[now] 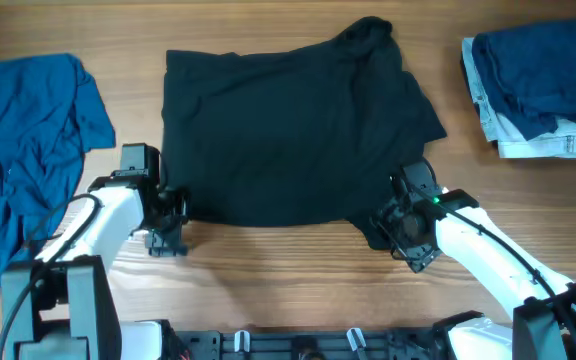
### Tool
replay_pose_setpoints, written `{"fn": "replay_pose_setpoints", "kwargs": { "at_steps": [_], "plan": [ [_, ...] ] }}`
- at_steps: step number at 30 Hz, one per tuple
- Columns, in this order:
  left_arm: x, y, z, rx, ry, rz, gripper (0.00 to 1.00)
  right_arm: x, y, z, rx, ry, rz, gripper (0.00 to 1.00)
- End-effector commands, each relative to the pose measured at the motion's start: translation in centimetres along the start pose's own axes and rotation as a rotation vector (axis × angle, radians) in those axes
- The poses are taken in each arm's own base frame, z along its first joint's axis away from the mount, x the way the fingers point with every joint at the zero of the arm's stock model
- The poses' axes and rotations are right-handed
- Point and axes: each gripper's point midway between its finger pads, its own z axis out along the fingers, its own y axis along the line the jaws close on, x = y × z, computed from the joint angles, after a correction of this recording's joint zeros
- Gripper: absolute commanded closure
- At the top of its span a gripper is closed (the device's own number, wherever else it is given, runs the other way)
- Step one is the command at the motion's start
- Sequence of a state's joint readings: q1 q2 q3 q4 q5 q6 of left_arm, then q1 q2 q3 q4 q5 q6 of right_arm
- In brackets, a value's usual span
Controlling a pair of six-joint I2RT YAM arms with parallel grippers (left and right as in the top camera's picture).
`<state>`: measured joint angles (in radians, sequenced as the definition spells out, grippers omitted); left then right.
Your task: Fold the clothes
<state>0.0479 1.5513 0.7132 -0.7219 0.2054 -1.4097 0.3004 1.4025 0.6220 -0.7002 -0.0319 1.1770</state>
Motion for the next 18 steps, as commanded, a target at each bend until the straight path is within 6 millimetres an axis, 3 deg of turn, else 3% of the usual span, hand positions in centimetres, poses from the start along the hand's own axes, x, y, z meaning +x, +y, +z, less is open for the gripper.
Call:
{"fn": "replay_pose_setpoints", "kwargs": {
  "at_steps": [1, 4, 6, 7, 8, 9, 10, 11, 12, 14, 18],
  "plan": [
    [-1.3, 2.2, 1.2, -0.077, -0.068, 0.038, 0.14, -0.5, 0.2, 0.2, -0.010, -0.031, -0.042, 0.13],
    [-2.5, 2.3, 1.1, -0.086, -0.139, 0.040, 0.21, -0.5, 0.4, 0.2, -0.017, -0.034, -0.060, 0.14],
    [-3.9, 2.5, 0.8, -0.097, -0.220, 0.043, 0.34, -0.5, 0.4, 0.2, -0.018, -0.035, -0.070, 0.16],
    [-4.6, 2.5, 0.7, -0.103, -0.262, 0.044, 0.50, -0.6, 0.6, 0.2, -0.023, -0.038, -0.093, 0.16],
    [-5.2, 2.6, 0.5, -0.107, -0.297, 0.045, 0.52, -0.6, 0.6, 0.2, -0.023, -0.039, -0.111, 0.16],
    [-5.7, 2.5, 0.3, -0.107, -0.329, 0.046, 0.51, -0.6, 0.6, 0.2, -0.023, -0.038, -0.111, 0.16],
    [-6.2, 2.5, 0.1, -0.108, -0.360, 0.047, 0.43, -0.6, 0.6, 0.2, -0.024, -0.039, -0.116, 0.16],
    [-6.6, 2.4, 0.0, -0.106, -0.385, 0.048, 0.23, -0.7, 0.8, 0.2, -0.030, -0.042, -0.134, 0.16],
    [-6.7, 2.3, -0.1, -0.101, -0.393, 0.048, 0.13, -0.7, 0.8, 0.1, -0.033, -0.043, -0.140, 0.16],
    [-6.8, 2.0, -0.1, -0.088, -0.399, 0.049, 0.12, -0.8, 1.0, 0.1, -0.037, -0.046, -0.157, 0.16],
    [-7.4, 1.8, -0.3, -0.088, -0.434, 0.067, 0.17, -0.9, 1.3, 0.1, -0.050, -0.054, -0.182, 0.16]
  ]
}}
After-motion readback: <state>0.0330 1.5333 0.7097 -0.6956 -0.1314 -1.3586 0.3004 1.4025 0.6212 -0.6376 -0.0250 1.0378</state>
